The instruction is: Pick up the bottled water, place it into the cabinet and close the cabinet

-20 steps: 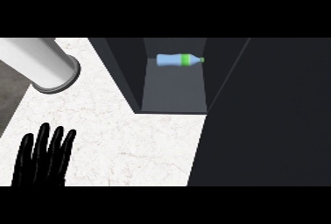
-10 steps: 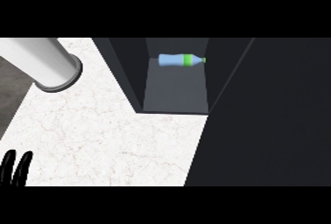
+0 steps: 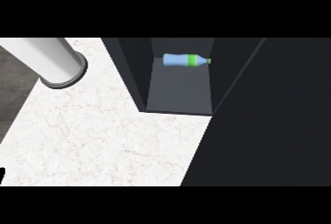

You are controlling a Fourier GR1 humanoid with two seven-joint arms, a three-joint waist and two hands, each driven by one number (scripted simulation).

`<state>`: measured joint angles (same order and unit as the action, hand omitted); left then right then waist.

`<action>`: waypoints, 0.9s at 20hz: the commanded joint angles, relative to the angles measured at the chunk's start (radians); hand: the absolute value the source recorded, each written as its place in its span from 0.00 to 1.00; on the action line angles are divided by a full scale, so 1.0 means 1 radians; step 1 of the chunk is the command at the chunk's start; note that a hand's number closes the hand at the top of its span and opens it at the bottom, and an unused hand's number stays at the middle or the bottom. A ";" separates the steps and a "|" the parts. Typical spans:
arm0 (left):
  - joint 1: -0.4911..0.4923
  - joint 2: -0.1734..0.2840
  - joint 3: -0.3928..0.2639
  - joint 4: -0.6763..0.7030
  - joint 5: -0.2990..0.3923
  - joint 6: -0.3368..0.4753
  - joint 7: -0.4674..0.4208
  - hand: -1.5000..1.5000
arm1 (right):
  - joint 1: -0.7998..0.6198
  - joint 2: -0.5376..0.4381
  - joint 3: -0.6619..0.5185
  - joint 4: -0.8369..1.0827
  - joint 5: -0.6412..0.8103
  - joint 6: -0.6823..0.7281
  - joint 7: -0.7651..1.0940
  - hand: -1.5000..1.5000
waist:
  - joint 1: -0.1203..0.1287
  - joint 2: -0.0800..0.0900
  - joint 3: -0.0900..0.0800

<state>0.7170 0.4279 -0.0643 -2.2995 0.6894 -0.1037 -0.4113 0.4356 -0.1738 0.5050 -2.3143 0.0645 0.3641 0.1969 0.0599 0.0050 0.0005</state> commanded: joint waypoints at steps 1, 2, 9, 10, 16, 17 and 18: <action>0.033 0.013 0.052 0.033 0.034 -0.072 -0.035 0.00 | -0.090 0.165 0.212 0.015 -0.034 -0.065 0.086 1.00 | 0.002 -0.005 -0.005; 0.047 0.022 0.079 0.000 0.076 -0.070 -0.019 0.00 | -0.149 0.166 0.179 0.075 -0.060 -0.093 0.093 1.00 | 0.017 -0.001 -0.004; 0.114 0.054 0.198 0.007 0.191 -0.162 -0.009 0.00 | -0.490 0.171 0.142 0.230 -0.186 -0.314 0.199 1.00 | -0.004 -0.001 -0.002; 0.129 0.040 0.209 0.026 0.185 -0.202 -0.044 0.00 | -0.526 0.171 0.157 0.208 -0.187 -0.365 0.230 1.00 | 0.000 -0.004 -0.002; 0.183 0.056 0.300 0.055 0.271 -0.295 -0.027 0.00 | -0.758 0.172 -0.065 0.415 -0.404 -0.373 0.202 1.00 | -0.008 -0.001 0.000; 0.197 0.048 0.322 0.041 0.289 -0.314 -0.036 0.00 | -0.771 0.172 -0.081 0.411 -0.421 -0.367 0.213 1.00 | -0.013 -0.004 0.000; 0.155 0.066 0.355 0.072 0.292 -0.291 -0.036 0.00 | -0.861 0.172 -0.124 0.444 -0.460 -0.407 0.241 1.00 | -0.009 0.000 -0.001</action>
<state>0.8722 0.4826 0.2212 -2.2598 0.9400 -0.3594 -0.4399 -0.2454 -0.0302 0.4885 -1.9116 -0.2734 -0.0123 0.4582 0.0508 0.0194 -0.0006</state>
